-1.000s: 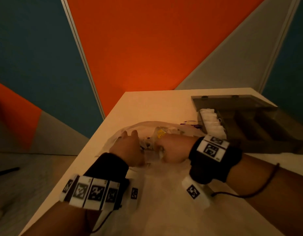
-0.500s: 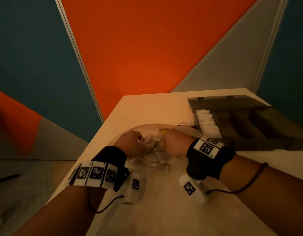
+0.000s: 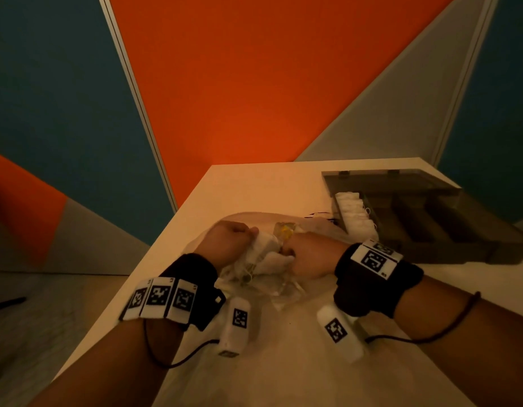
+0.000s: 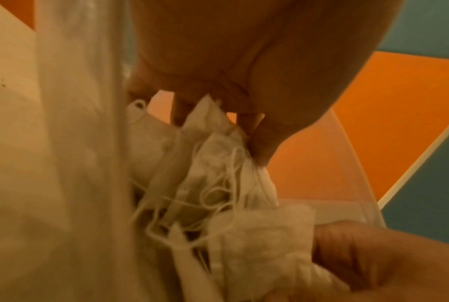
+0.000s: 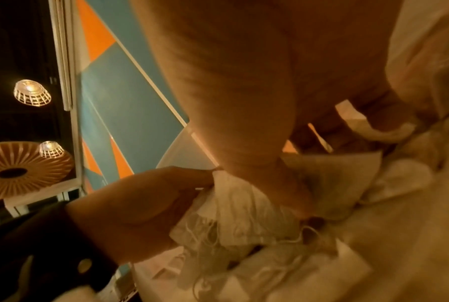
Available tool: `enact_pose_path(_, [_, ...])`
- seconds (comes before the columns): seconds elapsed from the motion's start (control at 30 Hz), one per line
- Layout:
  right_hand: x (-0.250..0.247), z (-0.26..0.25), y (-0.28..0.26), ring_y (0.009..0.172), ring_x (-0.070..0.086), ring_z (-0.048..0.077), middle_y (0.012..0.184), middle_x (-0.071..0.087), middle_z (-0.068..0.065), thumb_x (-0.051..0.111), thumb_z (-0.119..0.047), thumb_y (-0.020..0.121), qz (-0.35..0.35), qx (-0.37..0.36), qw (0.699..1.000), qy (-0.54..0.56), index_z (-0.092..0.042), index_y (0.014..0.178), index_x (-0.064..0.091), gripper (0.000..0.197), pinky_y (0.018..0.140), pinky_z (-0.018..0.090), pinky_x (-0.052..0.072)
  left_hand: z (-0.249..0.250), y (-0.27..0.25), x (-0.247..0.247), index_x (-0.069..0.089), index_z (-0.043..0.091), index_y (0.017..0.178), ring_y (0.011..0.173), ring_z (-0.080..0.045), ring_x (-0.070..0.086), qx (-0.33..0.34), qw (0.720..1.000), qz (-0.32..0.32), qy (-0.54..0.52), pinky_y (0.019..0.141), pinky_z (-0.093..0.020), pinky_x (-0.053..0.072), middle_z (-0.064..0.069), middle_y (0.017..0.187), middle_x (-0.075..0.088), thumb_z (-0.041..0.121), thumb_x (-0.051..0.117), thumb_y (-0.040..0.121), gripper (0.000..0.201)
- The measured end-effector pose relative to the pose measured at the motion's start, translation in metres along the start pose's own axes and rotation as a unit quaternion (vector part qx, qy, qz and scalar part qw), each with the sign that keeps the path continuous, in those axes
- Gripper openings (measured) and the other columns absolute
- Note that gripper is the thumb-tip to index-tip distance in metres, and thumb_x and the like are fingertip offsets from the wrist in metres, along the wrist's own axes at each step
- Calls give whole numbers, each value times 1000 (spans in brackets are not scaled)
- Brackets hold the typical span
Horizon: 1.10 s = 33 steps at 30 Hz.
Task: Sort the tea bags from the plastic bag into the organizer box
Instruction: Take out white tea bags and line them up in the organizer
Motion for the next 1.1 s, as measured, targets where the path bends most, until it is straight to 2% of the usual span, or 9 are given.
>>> enact_pose_path(0.1, [-12,5,-1,56,41,12,62,45,-4,54,-16,89,17,11,999,33,-29,58,40,37,57,30,36,7,-4,-4,49,-5,66,62,-20,36,37,997,17,-59,59,-30,27,-15,67,38,32,55,96,48])
enact_pose_path(0.2, [-22,12,-2,66,54,21,67,54,2,51,-25,85,32,41,996,71,-22,58,51,27,63,38,45,11,-7,-4,47,8,65,63,-21,31,31,987,25,-158,62,-30,27,-11,68,33,32,57,96,40])
enact_pose_path(0.27, [-26,18,-3,65,53,15,69,52,0,49,-13,93,53,61,987,140,-21,63,50,31,53,24,43,11,-8,-1,50,12,70,64,-23,30,12,984,28,-178,58,-30,27,-10,70,35,33,54,97,35])
enact_pose_path(0.4, [-27,22,-17,35,52,8,69,51,5,40,-7,100,50,124,964,230,-10,100,54,14,31,15,34,12,-11,7,55,15,87,54,-23,44,-17,974,14,-227,44,-28,31,-10,77,45,33,46,101,25])
enact_pose_path(0.47, [-25,24,-20,23,45,5,65,50,9,35,-4,100,56,140,951,269,-5,117,55,26,28,13,30,16,-18,11,55,7,95,44,-22,54,-34,962,1,-270,40,-24,31,-16,68,53,31,41,103,29])
enact_pose_path(0.57, [-21,27,-21,23,44,6,60,50,11,34,-2,101,56,154,940,299,1,116,60,30,28,13,29,23,-27,14,56,4,105,43,-21,60,-48,949,-8,-311,39,-23,34,-12,69,64,30,39,104,31])
enact_pose_path(0.73, [-22,25,-21,45,57,15,73,60,14,42,-11,101,51,138,940,307,-2,116,60,25,43,27,42,19,-23,11,50,5,92,55,-32,66,-38,969,20,-244,39,-29,42,-23,77,59,23,48,101,21])
enact_pose_path(0.9, [-33,24,-31,72,63,28,125,54,11,61,-10,93,82,92,947,296,-22,123,44,36,66,42,57,14,-21,6,55,-2,87,61,-37,67,-6,991,51,-125,49,-47,54,-19,74,64,8,61,88,12])
enact_pose_path(1.1, [-40,26,-47,67,67,30,104,70,20,65,-8,91,124,90,914,377,-11,100,65,10,62,39,57,34,-31,1,57,-3,83,71,-40,59,66,991,96,-61,62,-51,51,-26,81,61,18,62,87,23])
Point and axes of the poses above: each hand's wrist, its own y-axis towards the middle knuckle, its own x-axis out of the palm, z = x × y, the point moved 6 cm from there along y, towards the middle knuckle
